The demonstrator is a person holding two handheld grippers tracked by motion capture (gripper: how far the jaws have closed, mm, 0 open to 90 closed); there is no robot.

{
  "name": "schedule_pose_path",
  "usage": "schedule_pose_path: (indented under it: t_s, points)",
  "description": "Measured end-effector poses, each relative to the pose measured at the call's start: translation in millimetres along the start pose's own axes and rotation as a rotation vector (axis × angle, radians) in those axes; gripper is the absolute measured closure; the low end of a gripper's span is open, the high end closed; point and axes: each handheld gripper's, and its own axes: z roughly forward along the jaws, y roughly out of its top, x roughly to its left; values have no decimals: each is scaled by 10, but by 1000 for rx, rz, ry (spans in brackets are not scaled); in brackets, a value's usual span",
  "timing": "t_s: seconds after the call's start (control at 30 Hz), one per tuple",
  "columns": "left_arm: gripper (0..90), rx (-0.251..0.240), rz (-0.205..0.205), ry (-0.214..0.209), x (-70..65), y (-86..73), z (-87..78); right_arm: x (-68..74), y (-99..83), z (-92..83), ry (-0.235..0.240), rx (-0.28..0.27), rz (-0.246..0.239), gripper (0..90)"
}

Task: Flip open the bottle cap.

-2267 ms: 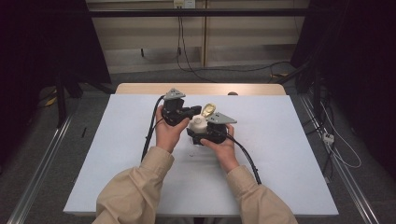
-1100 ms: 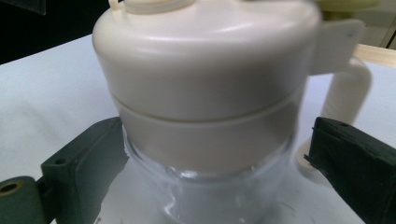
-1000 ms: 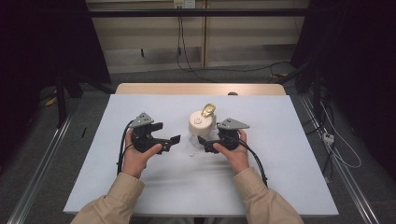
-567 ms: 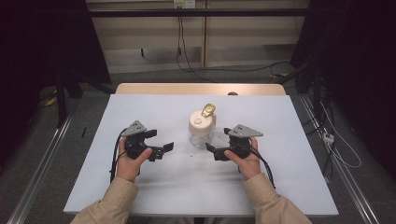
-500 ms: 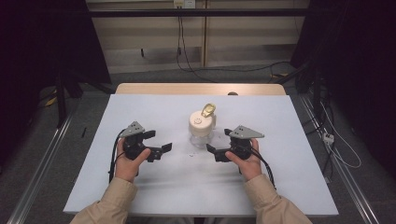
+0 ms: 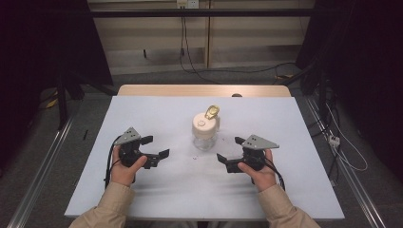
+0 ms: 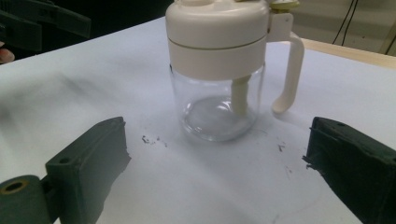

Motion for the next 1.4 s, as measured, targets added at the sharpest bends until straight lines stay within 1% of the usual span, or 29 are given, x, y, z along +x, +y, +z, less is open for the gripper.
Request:
schedule_pose_path:
  t_s: [0.13, 0.2, 0.27, 0.33, 0.4, 0.43, 0.5, 0.6, 0.7, 0.87, 0.97, 1.1, 1.23, 1.4]
  points:
    - [57, 0, 8, 0, 3, -19, -28, -11, -30, -92, -2, -3, -3, 51]
    - [57, 2, 6, 0, 7, -37, -40, -20, -53, -138, -4, 2, -4, 51]
    - [57, 5, 10, 4, 19, -60, -51, -31, -75, -170, -8, 7, 3, 51]
    - [57, 7, 7, 4, 24, -74, -66, -43, -96, -215, -4, 5, 13, 51]
    - [57, -12, -5, -4, 28, -82, -85, -54, -108, -266, -9, 4, 5, 51]
    - [57, -11, -6, -6, 31, -83, -99, -57, -116, -291, -11, 4, 1, 51]
    - [57, -11, -5, -5, 36, -93, -115, -72, -143, -349, -30, 14, -16, 51]
    - [57, -6, -8, -9, 43, -116, -136, -107, -182, -421, -38, 14, -5, 52]
    - [57, 8, -1, -9, 32, -133, -147, -139, -216, -496, -47, 10, -4, 53]
    - [57, 7, 3, -12, 18, -170, -158, -188, -282, -615, -70, 18, -4, 57]
    - [57, 6, 5, -9, 18, -178, -176, -208, -313, -692, -85, 23, -12, 59]
    - [57, 0, 8, -6, 20, -184, -192, -245, -353, -791, -101, 16, -3, 58]
    - [57, 2, 9, 2, 30, -189, -191, -266, -393, -833, -114, 11, 4, 57]
    - [57, 5, 5, 8, 46, -203, -190, -253, -391, -818, -109, 6, 3, 58]
